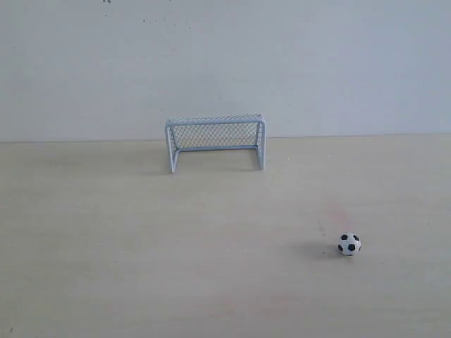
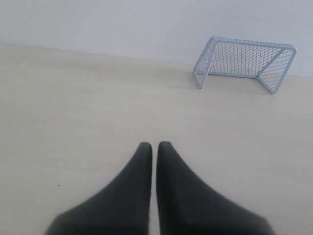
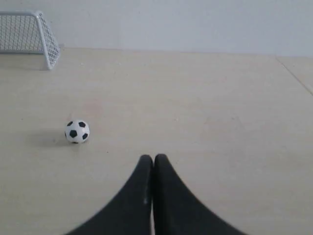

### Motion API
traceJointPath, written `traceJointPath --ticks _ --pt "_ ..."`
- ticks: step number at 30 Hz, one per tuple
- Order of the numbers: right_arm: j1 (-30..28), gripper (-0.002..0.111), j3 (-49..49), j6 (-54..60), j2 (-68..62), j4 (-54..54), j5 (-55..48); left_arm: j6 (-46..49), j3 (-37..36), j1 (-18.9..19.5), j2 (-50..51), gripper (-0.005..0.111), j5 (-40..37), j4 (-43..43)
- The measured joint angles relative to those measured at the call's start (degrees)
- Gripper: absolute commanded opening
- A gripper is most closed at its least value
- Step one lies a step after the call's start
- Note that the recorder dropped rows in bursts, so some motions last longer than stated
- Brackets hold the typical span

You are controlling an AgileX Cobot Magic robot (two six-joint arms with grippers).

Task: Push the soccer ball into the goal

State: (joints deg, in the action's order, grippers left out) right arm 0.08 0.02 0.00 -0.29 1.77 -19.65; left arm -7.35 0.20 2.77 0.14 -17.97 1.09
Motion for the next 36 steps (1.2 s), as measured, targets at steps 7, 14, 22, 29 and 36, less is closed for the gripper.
traceJointPath --ticks 7,14,22,29,36 --pt "0.0 0.0 0.0 4.21 0.0 0.63 12.57 0.0 0.0 0.0 0.0 0.004 0.0 0.0" --pt "0.0 0.0 -0.41 -3.43 0.08 -3.85 41.47 0.0 0.0 0.0 0.0 0.004 0.0 0.0" --pt "0.0 0.0 -38.35 5.44 -14.08 -14.28 12.77 0.0 0.0 0.0 0.0 0.004 0.0 0.0" --pt "0.0 0.0 -64.15 12.63 -40.02 -3.55 -33.31 0.0 0.0 0.0 0.0 0.004 0.0 0.0" --pt "7.31 0.0 -68.58 32.28 -55.57 13.55 -49.27 0.0 0.0 0.0 0.0 0.004 0.0 0.0"
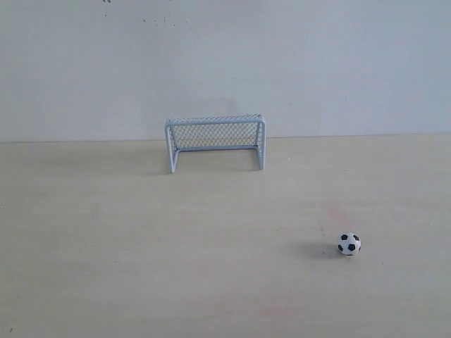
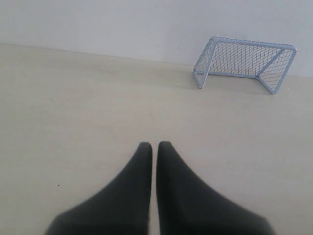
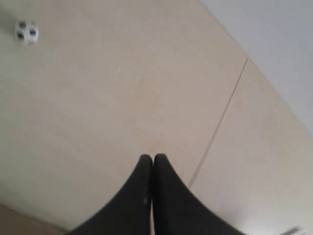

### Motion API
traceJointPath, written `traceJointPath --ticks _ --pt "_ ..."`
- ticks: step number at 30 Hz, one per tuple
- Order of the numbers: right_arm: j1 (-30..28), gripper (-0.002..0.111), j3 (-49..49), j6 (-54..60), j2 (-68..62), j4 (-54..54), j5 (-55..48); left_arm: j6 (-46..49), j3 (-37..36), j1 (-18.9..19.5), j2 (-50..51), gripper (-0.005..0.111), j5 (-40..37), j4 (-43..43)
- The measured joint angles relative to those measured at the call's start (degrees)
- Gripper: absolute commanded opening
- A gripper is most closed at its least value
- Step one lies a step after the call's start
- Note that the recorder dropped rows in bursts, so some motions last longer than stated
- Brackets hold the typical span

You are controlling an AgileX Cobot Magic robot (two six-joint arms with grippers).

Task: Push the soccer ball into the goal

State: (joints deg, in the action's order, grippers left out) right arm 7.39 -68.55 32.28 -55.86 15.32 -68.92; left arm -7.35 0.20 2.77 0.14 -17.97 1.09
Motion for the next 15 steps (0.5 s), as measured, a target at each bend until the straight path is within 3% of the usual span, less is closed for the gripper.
traceJointPath --ticks 5,10,15 --pt "5.03 0.0 -0.37 17.49 -5.95 5.26 -0.43 0.0 0.0 0.0 0.0 0.004 0.0 0.0" --pt "5.65 0.0 -0.37 26.91 -12.41 1.75 6.73 0.0 0.0 0.0 0.0 0.004 0.0 0.0" --pt "5.68 0.0 -0.41 47.99 -20.77 -3.47 9.19 0.0 0.0 0.0 0.0 0.004 0.0 0.0"
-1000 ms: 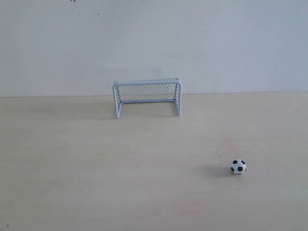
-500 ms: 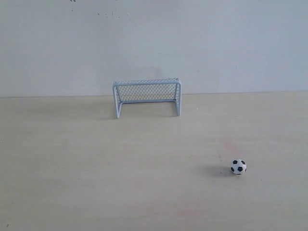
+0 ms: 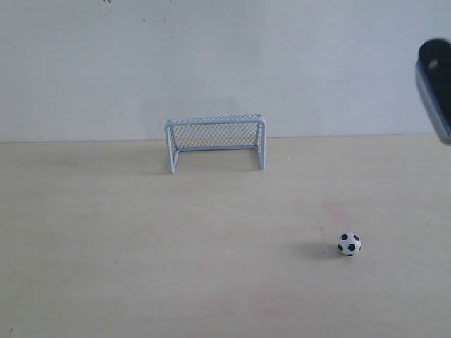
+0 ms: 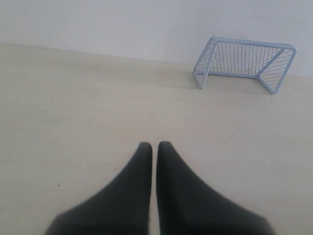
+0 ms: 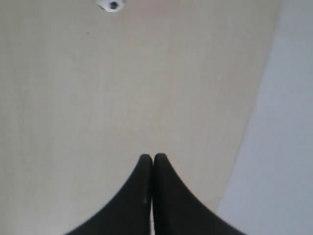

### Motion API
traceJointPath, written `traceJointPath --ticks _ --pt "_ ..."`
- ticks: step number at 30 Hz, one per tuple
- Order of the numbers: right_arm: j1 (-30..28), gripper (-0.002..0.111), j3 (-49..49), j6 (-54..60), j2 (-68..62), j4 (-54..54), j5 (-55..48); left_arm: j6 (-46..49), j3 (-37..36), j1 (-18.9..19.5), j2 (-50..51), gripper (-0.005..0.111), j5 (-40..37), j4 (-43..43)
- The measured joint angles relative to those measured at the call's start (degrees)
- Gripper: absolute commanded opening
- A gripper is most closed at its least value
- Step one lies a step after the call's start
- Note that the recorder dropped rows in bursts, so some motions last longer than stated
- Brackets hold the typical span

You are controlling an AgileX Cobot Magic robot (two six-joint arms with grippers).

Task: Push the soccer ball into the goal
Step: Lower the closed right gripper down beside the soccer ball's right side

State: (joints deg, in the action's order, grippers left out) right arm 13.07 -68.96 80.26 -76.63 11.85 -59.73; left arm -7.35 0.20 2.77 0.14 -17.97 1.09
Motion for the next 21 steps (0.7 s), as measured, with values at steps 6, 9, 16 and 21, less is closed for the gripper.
traceJointPath --ticks 6,9,16,21 --pt "-0.43 0.0 -0.09 19.11 -12.2 -5.37 1.32 0.0 0.0 0.0 0.0 0.004 0.0 0.0" --pt "-1.72 0.0 -0.09 23.96 -17.6 -10.85 3.37 0.0 0.0 0.0 0.0 0.004 0.0 0.0" --pt "-2.28 0.0 -0.09 28.62 -25.46 -15.42 3.26 0.0 0.0 0.0 0.0 0.004 0.0 0.0" --pt "-2.03 0.0 -0.09 32.56 -27.74 -15.42 3.97 0.0 0.0 0.0 0.0 0.004 0.0 0.0"
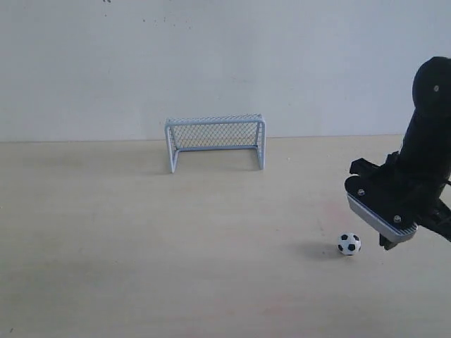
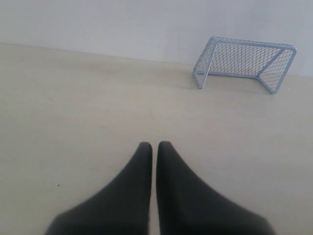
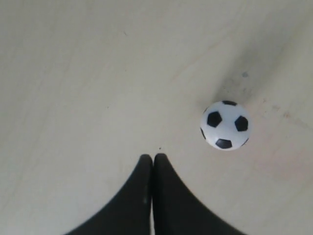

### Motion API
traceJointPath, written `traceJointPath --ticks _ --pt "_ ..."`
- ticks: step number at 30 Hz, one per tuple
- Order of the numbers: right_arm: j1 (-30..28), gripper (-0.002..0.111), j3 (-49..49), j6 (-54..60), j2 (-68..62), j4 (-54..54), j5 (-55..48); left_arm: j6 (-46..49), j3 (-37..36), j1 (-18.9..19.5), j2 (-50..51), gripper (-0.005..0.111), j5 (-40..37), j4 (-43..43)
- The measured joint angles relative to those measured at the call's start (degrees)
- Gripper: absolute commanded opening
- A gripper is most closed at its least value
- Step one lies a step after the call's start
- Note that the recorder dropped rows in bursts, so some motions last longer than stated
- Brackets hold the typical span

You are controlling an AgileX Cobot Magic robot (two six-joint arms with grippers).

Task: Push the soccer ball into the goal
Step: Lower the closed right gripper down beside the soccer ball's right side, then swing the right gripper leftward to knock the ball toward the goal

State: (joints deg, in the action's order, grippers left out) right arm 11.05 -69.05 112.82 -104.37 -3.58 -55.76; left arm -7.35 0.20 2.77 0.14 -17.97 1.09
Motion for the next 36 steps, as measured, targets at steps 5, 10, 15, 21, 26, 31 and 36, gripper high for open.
traceJointPath --ticks 5,10,15,21,26,31,36 --pt "0.88 0.0 0.0 1.22 -2.31 -0.22 3.45 0.0 0.0 0.0 0.0 0.004 0.0 0.0" --pt "0.88 0.0 0.0 2.17 -3.38 0.34 3.8 0.0 0.0 0.0 0.0 0.004 0.0 0.0" --pt "0.88 0.0 0.0 3.7 -3.61 0.8 4.45 0.0 0.0 0.0 0.0 0.004 0.0 0.0" --pt "0.88 0.0 0.0 4.22 -4.03 1.16 4.77 0.0 0.0 0.0 0.0 0.004 0.0 0.0" --pt "0.88 0.0 1.7 5.0 -4.8 1.16 7.16 0.0 0.0 0.0 0.0 0.004 0.0 0.0" --pt "0.88 0.0 2.24 5.12 -5.04 0.92 8.94 0.0 0.0 0.0 0.0 0.004 0.0 0.0" --pt "0.88 0.0 2.24 5.12 -5.04 0.7 9.34 0.0 0.0 0.0 0.0 0.004 0.0 0.0"
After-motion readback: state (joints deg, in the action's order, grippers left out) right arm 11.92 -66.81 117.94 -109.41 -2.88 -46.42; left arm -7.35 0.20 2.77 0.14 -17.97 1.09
